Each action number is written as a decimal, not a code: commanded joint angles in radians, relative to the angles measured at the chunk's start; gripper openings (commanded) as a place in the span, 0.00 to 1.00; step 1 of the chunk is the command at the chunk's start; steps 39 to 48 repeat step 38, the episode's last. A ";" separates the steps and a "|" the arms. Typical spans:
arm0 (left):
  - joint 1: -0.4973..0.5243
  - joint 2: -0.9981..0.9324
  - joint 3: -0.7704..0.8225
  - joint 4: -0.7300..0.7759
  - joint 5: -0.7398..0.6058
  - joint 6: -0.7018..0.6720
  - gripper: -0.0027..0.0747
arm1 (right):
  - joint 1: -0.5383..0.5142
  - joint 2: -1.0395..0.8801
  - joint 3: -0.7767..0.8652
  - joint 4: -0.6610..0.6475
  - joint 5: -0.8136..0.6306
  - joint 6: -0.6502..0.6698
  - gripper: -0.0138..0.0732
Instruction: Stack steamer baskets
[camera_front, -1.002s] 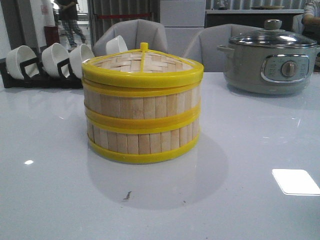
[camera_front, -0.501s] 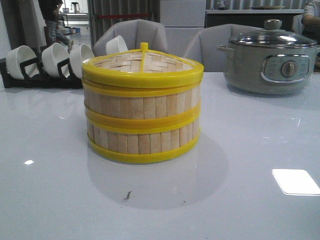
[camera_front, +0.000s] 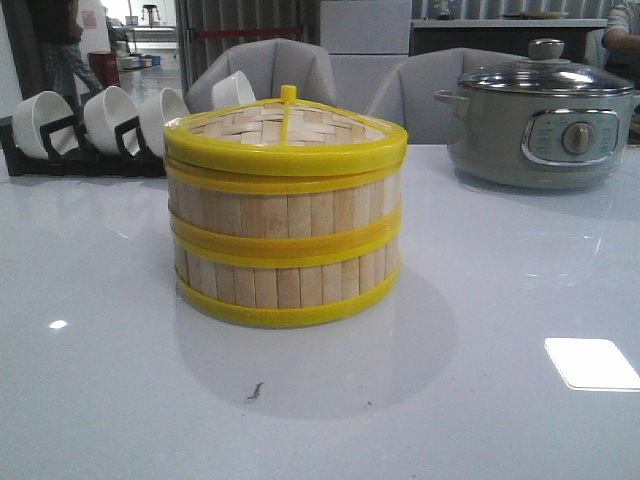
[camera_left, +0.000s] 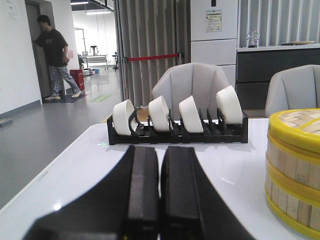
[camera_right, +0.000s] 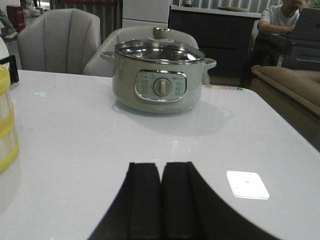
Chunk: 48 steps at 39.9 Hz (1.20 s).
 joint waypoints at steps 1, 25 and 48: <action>-0.001 -0.014 0.000 -0.002 -0.081 0.004 0.14 | -0.001 -0.035 -0.012 -0.011 -0.085 -0.002 0.19; -0.001 -0.012 0.000 -0.002 -0.081 0.004 0.14 | -0.001 -0.062 -0.012 -0.011 -0.055 -0.003 0.19; -0.001 -0.012 0.000 -0.002 -0.081 0.004 0.14 | -0.001 -0.062 -0.012 -0.011 -0.055 -0.003 0.19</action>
